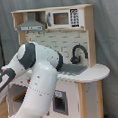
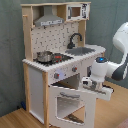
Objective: Play with the kitchen
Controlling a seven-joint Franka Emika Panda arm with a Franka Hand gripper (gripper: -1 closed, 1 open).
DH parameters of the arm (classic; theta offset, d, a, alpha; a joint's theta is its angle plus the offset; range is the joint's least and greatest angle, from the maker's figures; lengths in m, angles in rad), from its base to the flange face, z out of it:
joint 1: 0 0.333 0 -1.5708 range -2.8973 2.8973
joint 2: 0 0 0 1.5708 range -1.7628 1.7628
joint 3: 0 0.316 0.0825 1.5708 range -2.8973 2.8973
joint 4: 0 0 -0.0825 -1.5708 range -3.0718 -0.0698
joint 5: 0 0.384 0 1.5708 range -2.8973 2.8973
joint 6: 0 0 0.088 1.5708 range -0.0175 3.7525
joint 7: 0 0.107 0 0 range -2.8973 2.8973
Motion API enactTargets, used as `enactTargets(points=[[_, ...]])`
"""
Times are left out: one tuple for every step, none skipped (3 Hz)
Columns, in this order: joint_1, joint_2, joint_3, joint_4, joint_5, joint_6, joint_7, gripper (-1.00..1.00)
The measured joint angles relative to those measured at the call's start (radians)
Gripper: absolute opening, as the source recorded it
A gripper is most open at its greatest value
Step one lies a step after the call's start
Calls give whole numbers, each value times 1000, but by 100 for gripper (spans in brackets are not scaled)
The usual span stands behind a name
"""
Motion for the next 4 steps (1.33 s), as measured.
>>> enactTargets(points=[[80, 0, -68, 36, 0, 0, 3, -100], [160, 1, -135, 73, 0, 1, 3, -100], [237, 3, -197, 107, 0, 1, 4, -100], [314, 9, -257, 139, 0, 1, 9, -100]])
